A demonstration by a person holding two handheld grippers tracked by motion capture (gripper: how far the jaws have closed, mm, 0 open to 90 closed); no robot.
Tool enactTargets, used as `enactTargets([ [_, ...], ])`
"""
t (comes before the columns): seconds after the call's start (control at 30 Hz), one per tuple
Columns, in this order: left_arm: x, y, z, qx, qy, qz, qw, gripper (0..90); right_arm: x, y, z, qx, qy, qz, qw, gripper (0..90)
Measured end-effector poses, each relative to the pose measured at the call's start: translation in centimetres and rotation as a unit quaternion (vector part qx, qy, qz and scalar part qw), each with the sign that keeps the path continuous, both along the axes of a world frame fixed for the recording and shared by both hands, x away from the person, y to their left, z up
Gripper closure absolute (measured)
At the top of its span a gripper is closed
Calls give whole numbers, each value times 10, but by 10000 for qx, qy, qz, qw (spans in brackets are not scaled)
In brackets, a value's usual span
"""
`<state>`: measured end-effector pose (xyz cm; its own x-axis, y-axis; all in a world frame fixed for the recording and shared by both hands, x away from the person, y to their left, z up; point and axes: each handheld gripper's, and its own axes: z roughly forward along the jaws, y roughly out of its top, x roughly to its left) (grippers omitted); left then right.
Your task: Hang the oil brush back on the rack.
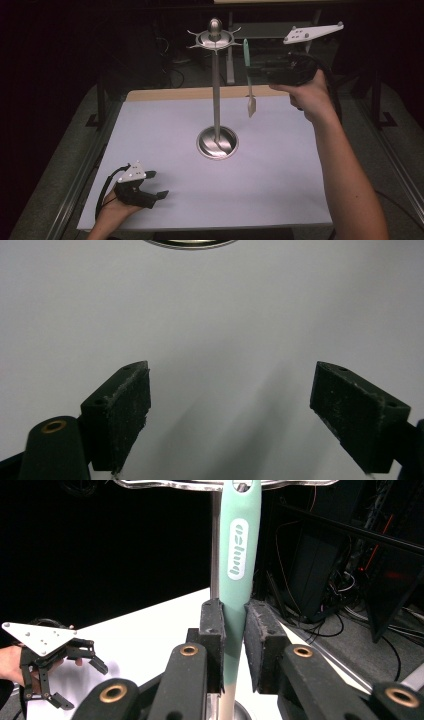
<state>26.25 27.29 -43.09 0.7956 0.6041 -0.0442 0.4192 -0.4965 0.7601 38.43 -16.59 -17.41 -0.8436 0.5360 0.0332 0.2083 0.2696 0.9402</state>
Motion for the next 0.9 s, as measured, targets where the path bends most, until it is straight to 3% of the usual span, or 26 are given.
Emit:
enactTargets([
  [0.9, 0, 0, -1, 13, 0, -34, 10000, 162, 8, 13, -5, -122, 100, 69, 9999, 773],
])
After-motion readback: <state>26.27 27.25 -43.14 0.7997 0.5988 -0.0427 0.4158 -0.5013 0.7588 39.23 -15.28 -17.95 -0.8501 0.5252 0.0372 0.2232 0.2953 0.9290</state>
